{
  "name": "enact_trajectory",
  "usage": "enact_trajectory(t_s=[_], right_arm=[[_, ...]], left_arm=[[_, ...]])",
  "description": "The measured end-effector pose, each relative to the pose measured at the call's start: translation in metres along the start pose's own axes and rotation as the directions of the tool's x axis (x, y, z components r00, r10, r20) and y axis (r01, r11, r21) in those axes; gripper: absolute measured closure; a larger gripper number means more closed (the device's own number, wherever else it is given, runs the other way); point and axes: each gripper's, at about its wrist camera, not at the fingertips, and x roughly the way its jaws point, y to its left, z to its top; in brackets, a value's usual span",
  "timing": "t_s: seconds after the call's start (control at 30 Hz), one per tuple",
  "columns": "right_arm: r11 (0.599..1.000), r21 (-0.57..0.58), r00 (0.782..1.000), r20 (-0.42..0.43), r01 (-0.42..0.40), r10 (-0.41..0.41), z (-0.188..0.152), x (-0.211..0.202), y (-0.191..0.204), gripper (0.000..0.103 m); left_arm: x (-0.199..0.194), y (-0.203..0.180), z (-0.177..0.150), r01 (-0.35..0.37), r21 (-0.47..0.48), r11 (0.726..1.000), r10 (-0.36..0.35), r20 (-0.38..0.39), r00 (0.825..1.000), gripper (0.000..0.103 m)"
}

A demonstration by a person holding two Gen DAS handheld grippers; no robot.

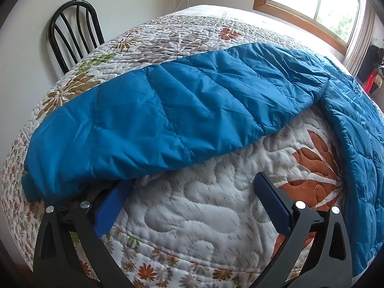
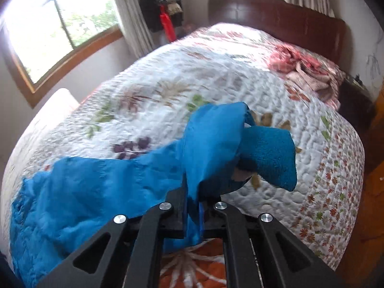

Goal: Fold large clothes
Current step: 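Grasp the sleeve cuff with the right tool, fold it across the jacket front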

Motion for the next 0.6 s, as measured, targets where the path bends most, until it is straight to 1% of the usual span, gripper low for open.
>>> enact_trajectory(t_s=[0.07,0.13,0.23,0.3,0.4,0.5,0.6], right_arm=[[0.996,-0.072,0.998,0.024,-0.059,0.060,0.000,-0.015,0.036,0.097],[0.984,-0.144,0.993,0.024,-0.107,0.112,-0.005,-0.025,0.069,0.097],[0.953,-0.247,0.984,-0.014,-0.174,0.176,-0.020,-0.028,0.114,0.097],[0.931,-0.312,0.981,-0.040,-0.191,0.188,-0.035,-0.025,0.139,0.097],[0.882,-0.411,0.973,-0.074,-0.231,0.220,-0.061,-0.023,0.170,0.097],[0.823,-0.480,0.952,-0.129,-0.304,0.276,-0.083,-0.020,0.191,0.097],[0.770,-0.545,0.943,-0.160,-0.331,0.292,-0.105,-0.019,0.214,0.097]], left_arm=[[0.000,0.001,0.000,0.007,-0.003,1.000,-0.007,0.002,1.000,0.002],[0.000,0.001,-0.001,0.009,-0.003,1.000,-0.009,0.003,1.000,0.002],[-0.001,0.002,-0.001,0.011,-0.002,1.000,-0.011,0.003,1.000,0.002],[-0.001,0.001,-0.001,0.013,-0.004,1.000,-0.013,0.003,1.000,0.002],[-0.001,0.001,-0.001,0.011,-0.002,1.000,-0.011,0.002,1.000,0.002],[0.000,0.001,-0.001,0.011,-0.002,1.000,-0.011,0.002,1.000,0.002],[0.000,0.001,-0.001,0.010,-0.002,1.000,-0.010,0.002,1.000,0.002]])
